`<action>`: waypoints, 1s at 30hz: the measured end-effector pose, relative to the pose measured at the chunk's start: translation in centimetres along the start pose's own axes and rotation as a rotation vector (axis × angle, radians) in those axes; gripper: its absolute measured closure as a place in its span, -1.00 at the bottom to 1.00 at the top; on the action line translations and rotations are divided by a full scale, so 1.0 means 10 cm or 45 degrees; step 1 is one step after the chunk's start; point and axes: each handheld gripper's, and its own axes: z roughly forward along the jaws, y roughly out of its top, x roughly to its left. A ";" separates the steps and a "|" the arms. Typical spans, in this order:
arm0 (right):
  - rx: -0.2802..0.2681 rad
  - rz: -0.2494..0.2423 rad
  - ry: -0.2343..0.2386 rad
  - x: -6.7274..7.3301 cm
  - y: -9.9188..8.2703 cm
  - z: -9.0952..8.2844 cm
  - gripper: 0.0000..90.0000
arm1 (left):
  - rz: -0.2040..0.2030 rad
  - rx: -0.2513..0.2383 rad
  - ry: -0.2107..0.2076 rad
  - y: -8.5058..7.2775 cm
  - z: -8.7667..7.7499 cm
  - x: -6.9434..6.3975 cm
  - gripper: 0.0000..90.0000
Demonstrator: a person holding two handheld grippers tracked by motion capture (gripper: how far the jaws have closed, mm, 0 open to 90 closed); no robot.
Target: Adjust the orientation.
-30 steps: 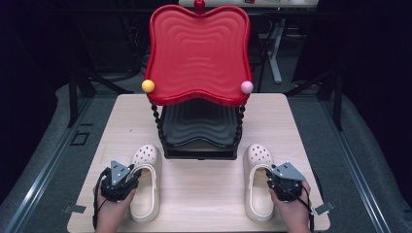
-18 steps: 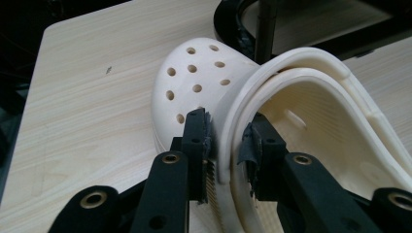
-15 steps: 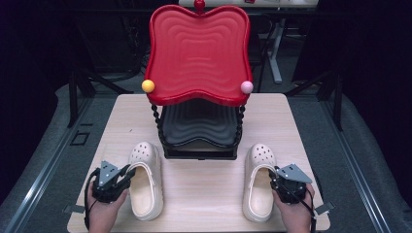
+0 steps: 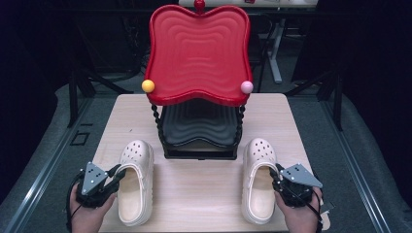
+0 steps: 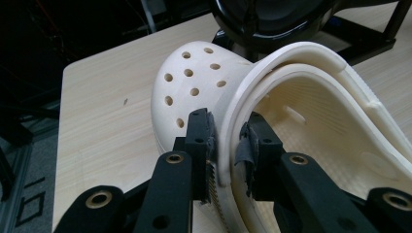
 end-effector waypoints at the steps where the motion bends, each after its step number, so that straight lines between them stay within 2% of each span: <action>1: -0.008 -0.004 0.011 0.03 0.02 -0.03 0.65 | 0.008 -0.002 0.000 0.01 -0.02 0.00 0.67; 11: -0.082 -0.060 0.091 0.23 0.20 -0.16 0.65 | 0.088 -0.057 -0.053 0.19 -0.12 -0.19 0.67; 16: -0.103 -0.073 0.116 0.27 0.26 -0.16 0.65 | 0.140 -0.059 -0.081 0.26 -0.10 -0.30 0.67; 25: -0.139 -0.105 0.147 0.38 0.37 -0.18 0.65 | 0.191 -0.086 -0.128 0.40 -0.06 -0.46 0.67; 30: -0.145 -0.131 0.168 0.47 0.44 -0.14 0.65 | 0.226 -0.094 -0.142 0.50 0.01 -0.56 0.67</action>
